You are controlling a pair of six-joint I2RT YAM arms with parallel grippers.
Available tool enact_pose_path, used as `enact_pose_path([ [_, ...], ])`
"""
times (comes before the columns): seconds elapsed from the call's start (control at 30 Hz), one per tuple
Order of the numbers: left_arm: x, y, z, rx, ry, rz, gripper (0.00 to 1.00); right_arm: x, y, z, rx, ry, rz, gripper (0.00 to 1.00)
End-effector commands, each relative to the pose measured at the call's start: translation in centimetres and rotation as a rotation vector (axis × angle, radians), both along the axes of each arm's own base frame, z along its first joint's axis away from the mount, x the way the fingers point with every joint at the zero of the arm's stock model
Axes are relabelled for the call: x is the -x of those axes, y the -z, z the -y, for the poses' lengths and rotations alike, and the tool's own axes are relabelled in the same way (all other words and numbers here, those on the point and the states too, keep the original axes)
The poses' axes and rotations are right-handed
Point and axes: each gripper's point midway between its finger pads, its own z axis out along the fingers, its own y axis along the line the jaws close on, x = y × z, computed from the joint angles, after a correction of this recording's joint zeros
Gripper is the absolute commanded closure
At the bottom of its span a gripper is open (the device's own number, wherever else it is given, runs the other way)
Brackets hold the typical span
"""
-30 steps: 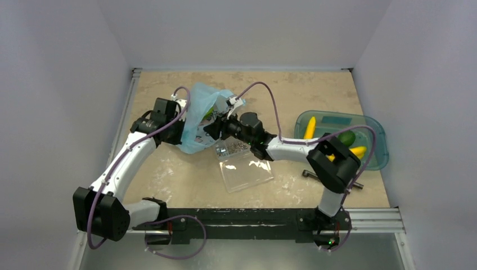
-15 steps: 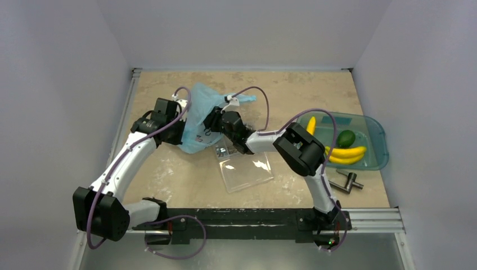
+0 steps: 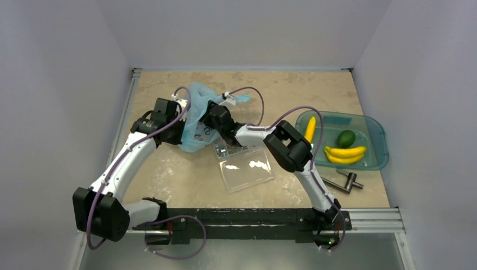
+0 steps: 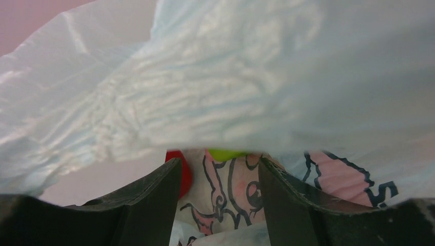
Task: Take the fake fruits out of the plastic bag
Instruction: Take out the fake fruit from the plastic bag.
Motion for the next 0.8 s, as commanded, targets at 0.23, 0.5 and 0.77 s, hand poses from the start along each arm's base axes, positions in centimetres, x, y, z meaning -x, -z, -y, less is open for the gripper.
enact_pose_path([
  [0.23, -1.1, -2.2, 0.3, 0.012, 0.015, 0.087, 1.00, -3.4, -0.4, -0.8, -0.035, 0.092, -0.031, 0.35],
  [0.5, -1.0, -2.2, 0.5, 0.023, 0.020, 0.084, 1.00, -7.4, 3.9, -0.8, -0.035, 0.208, -0.095, 0.30],
  [0.77, -1.0, -2.2, 0.6, 0.026, 0.022, 0.084, 1.00, -10.3, 5.1, -2.9, -0.073, 0.190, -0.091, 0.46],
])
